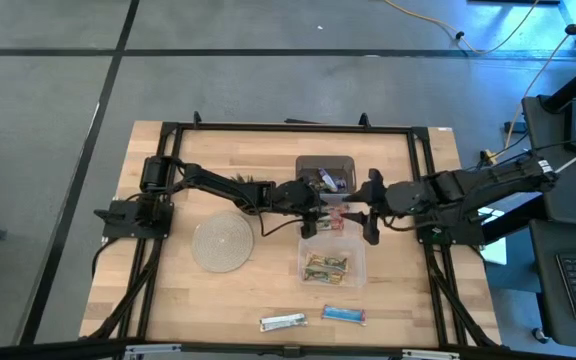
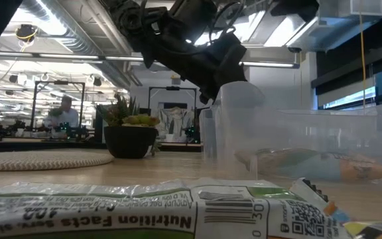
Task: Pick and place Granola Bars by type
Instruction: Put the red granola bar into the top transparent bin
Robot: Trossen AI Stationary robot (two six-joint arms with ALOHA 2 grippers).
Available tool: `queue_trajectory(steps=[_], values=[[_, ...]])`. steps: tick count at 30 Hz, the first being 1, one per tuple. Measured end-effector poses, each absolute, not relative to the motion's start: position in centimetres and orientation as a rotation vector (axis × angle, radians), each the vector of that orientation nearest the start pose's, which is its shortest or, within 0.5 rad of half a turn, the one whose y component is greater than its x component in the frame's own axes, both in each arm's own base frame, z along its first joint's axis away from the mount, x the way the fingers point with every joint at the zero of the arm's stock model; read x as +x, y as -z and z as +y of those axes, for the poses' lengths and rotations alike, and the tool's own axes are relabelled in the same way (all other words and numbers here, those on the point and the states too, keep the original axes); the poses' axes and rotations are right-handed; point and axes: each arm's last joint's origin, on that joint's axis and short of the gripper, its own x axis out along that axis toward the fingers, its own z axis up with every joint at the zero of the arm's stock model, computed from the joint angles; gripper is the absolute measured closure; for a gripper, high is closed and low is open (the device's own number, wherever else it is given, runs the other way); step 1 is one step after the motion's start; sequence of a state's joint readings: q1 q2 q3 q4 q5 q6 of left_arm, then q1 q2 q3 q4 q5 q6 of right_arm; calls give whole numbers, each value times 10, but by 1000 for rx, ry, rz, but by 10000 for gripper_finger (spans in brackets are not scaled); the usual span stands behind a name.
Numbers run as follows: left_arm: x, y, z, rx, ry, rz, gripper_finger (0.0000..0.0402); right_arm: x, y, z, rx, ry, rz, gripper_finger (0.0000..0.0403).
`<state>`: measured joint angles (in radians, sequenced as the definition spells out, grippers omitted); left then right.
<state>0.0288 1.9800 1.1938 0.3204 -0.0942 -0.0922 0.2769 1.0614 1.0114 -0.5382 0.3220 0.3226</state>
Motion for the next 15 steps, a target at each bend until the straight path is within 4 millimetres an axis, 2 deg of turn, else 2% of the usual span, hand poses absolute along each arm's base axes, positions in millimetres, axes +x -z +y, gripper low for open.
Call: queue_trajectory(steps=[7, 11, 15], values=[[426, -178, 14, -61, -121, 436, 214, 219, -339, 76, 213, 159, 776, 203], [424, -192, 14, -127, -117, 391, 210, 221, -340, 105, 216, 103, 841, 203], [420, -211, 9, -146, -51, 348, 212, 219, -331, 136, 211, 48, 898, 203]])
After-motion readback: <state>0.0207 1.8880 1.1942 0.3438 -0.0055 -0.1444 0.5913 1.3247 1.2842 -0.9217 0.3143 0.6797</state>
